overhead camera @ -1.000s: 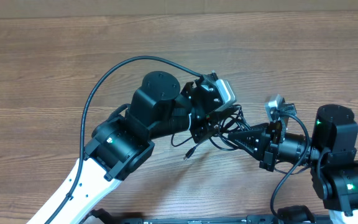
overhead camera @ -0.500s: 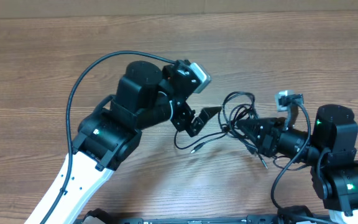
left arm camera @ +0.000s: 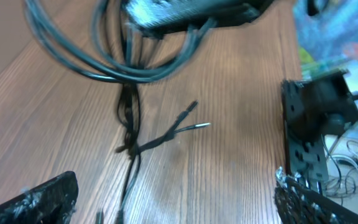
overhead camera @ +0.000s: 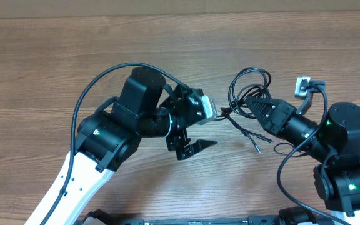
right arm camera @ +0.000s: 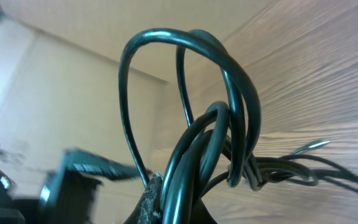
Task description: Untangle cables
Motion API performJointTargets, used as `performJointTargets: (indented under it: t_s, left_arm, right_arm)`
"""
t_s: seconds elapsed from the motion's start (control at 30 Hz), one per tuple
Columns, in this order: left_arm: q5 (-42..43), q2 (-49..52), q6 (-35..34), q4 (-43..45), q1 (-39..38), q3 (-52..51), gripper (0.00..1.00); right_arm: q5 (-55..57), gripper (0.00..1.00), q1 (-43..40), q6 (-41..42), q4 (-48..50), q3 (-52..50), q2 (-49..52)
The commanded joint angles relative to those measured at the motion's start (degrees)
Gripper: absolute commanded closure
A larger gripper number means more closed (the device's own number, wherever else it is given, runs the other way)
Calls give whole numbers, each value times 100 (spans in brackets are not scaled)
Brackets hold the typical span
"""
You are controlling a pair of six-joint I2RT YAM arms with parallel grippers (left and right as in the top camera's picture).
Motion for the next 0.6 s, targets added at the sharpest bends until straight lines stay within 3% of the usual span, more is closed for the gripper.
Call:
performJointTargets:
  t_s: [0.0,0.23,0.57]
  left_arm:
    - [350,-98,599,-2,15,125,0]
    - [356,-87,682,350,9,125,0]
    - [446,94,780,544,9,125,0]
  right_arm:
    - [52,96,-13,1167,98,107,-24]
    - [-457,96,-13,2828,382,107,-24]
    - [-1346,96,-11,3681,1622,107,-24]
